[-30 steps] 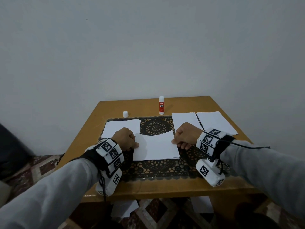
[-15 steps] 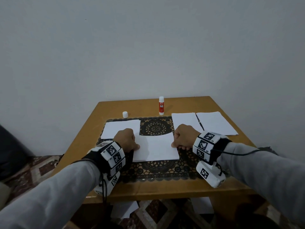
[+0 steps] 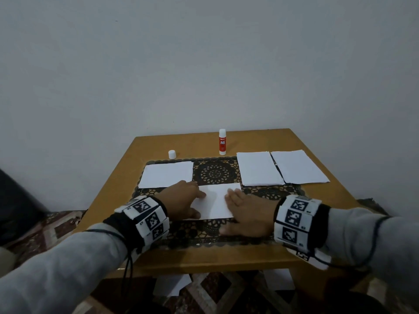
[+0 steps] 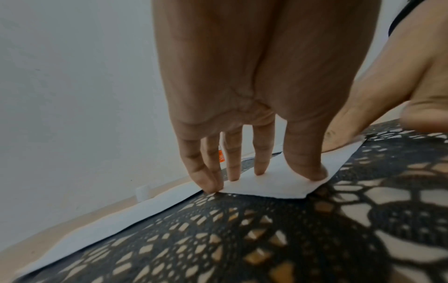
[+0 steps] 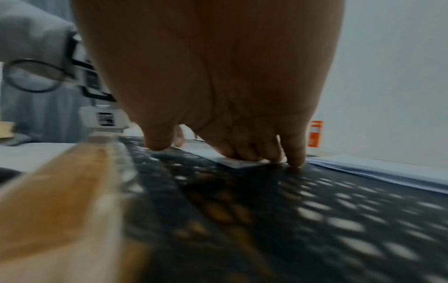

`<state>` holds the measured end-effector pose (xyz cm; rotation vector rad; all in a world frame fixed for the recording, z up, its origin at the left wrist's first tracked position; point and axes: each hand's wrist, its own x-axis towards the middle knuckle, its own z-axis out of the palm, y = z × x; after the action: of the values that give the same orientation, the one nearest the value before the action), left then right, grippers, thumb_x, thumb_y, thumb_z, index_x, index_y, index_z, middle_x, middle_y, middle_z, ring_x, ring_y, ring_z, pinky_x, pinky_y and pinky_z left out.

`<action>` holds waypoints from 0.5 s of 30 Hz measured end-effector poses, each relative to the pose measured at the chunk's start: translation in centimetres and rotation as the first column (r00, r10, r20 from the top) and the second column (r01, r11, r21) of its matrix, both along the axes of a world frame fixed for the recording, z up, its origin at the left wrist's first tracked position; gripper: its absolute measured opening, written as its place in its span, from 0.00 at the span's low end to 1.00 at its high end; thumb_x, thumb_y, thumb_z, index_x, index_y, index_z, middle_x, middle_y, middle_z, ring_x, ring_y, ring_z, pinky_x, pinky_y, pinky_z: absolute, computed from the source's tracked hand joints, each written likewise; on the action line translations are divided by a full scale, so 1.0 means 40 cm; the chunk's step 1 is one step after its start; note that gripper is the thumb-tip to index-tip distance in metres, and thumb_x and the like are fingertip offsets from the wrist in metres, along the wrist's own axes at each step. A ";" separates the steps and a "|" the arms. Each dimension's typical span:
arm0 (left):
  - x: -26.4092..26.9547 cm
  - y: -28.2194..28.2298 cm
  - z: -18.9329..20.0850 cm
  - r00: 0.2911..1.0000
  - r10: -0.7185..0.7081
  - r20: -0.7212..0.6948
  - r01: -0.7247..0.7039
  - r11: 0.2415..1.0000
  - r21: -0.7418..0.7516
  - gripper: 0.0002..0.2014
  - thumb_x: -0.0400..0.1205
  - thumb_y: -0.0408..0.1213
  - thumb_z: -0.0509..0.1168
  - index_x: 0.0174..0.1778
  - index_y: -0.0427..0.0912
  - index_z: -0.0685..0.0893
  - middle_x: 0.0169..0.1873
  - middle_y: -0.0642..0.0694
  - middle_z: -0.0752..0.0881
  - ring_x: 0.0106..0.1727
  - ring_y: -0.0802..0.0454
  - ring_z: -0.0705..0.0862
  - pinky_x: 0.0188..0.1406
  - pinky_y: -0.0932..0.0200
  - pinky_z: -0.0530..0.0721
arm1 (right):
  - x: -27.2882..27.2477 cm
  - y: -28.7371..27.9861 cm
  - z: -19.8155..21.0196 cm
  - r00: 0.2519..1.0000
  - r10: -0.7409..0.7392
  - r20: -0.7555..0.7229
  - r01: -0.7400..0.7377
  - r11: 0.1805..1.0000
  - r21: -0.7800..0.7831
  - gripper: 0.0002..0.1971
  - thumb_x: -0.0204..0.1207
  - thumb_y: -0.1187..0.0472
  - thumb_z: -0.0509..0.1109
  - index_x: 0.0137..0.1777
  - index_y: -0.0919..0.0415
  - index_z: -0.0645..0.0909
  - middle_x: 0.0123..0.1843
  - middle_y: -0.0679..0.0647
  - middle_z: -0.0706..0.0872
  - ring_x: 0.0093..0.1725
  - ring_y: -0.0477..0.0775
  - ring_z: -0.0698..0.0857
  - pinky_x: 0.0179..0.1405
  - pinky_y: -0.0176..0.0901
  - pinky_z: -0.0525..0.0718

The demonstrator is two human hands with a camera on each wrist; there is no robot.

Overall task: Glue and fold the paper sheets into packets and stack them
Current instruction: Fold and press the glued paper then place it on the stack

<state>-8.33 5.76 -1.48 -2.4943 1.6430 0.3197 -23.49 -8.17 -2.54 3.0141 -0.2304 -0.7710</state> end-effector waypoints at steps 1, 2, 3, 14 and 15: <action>0.002 0.005 0.000 1.000 0.001 0.000 -0.001 1.000 0.005 0.31 0.79 0.51 0.68 0.79 0.49 0.69 0.75 0.46 0.71 0.73 0.47 0.70 0.74 0.51 0.68 | 0.000 -0.009 0.002 0.999 -0.039 0.008 0.039 0.999 -0.018 0.50 0.78 0.28 0.46 0.83 0.66 0.33 0.85 0.62 0.33 0.85 0.60 0.36 0.84 0.58 0.46; 0.002 0.008 -0.001 1.000 0.001 0.001 -0.001 1.000 0.011 0.32 0.79 0.50 0.68 0.79 0.49 0.68 0.75 0.46 0.70 0.74 0.47 0.69 0.75 0.51 0.68 | -0.002 -0.012 0.003 0.998 -0.061 0.018 0.061 0.998 -0.032 0.50 0.78 0.28 0.44 0.83 0.66 0.33 0.85 0.62 0.33 0.85 0.60 0.35 0.84 0.58 0.45; 0.001 0.008 -0.002 1.000 0.002 0.004 -0.003 1.000 0.014 0.31 0.80 0.50 0.67 0.79 0.49 0.68 0.76 0.46 0.70 0.74 0.46 0.69 0.75 0.51 0.68 | -0.010 -0.007 0.002 0.998 -0.062 0.018 0.062 0.997 -0.037 0.50 0.77 0.27 0.44 0.83 0.67 0.33 0.85 0.63 0.33 0.84 0.61 0.35 0.84 0.57 0.43; -0.009 0.003 -0.001 0.999 -0.003 0.037 0.002 1.000 0.030 0.31 0.80 0.49 0.67 0.79 0.48 0.67 0.76 0.45 0.70 0.74 0.46 0.69 0.75 0.50 0.68 | -0.054 0.011 0.017 0.997 0.050 -0.056 -0.053 0.997 -0.053 0.49 0.77 0.27 0.41 0.83 0.66 0.33 0.85 0.63 0.33 0.84 0.61 0.33 0.83 0.57 0.39; -0.009 0.003 -0.001 0.999 -0.003 0.038 0.002 0.999 0.032 0.31 0.80 0.48 0.67 0.79 0.48 0.67 0.76 0.45 0.70 0.75 0.46 0.69 0.75 0.50 0.68 | -0.066 0.026 0.017 0.992 0.097 -0.077 -0.100 0.995 -0.030 0.49 0.78 0.28 0.42 0.83 0.66 0.33 0.85 0.62 0.32 0.84 0.60 0.32 0.82 0.56 0.38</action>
<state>-8.69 5.90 -1.52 -2.4598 1.6141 0.2943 -26.14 -7.12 -1.86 2.9320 -0.0910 -0.8599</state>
